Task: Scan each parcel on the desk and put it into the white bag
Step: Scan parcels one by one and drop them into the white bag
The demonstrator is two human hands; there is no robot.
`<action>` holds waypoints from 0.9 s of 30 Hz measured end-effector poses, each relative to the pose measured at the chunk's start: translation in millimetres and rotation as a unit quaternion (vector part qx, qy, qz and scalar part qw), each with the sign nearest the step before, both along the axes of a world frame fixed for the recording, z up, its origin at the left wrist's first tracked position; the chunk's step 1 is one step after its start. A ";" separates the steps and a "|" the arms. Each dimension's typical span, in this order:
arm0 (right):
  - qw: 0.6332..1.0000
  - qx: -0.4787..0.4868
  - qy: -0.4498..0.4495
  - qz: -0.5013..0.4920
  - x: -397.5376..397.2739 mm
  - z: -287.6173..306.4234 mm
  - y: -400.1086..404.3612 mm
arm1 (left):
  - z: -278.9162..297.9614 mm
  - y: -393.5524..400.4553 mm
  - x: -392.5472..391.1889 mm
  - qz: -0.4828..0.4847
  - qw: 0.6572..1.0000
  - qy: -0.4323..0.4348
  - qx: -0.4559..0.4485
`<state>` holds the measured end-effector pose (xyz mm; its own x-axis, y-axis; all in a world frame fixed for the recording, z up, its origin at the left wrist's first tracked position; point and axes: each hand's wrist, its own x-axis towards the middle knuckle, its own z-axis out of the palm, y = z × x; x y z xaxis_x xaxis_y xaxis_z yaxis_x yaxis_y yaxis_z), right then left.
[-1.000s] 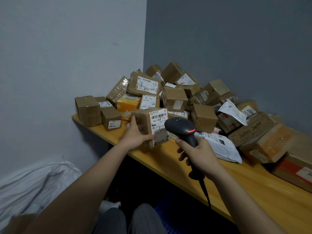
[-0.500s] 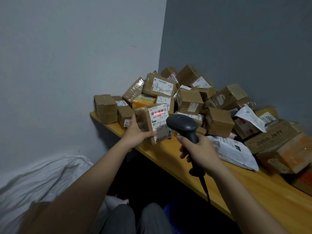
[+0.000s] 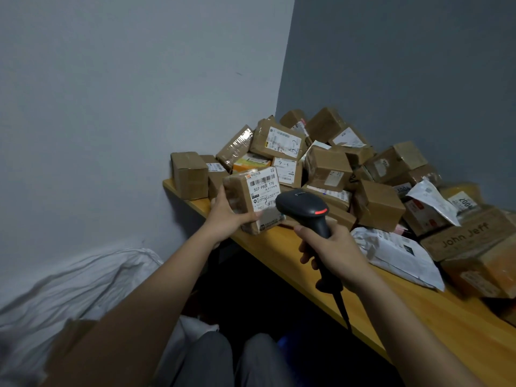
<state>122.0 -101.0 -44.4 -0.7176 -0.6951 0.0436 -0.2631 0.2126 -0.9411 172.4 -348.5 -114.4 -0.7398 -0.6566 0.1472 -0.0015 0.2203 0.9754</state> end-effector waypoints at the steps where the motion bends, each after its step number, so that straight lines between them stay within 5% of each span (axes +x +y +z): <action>1: 1.000 0.002 -0.002 0.004 1.6 -1.5 -4.7 | -1.7 -3.1 7.3 0.010 1.000 0.011 0.015; 10: 0.996 0.039 0.028 0.079 44.3 -51.2 -118.5 | -76.2 -50.0 137.2 0.198 0.971 0.079 0.110; 14: 0.985 0.091 0.052 0.134 68.3 -93.5 -180.6 | -154.3 -96.5 211.1 0.306 0.941 0.002 0.145; 21: 0.959 0.194 0.043 0.201 96.7 -173.1 -259.7 | -242.2 -119.5 298.8 0.403 0.867 -0.262 0.132; 27: 0.944 0.245 0.039 0.218 90.1 -222.0 -299.2 | -283.7 -166.7 312.5 0.352 0.882 -0.311 0.026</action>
<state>212.1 -400.1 -266.4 -0.3658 -0.8743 -0.3190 -0.4905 0.4724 -0.7323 484.9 -515.1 -398.1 -0.0733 -0.9796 -0.1871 -0.6595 -0.0931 0.7459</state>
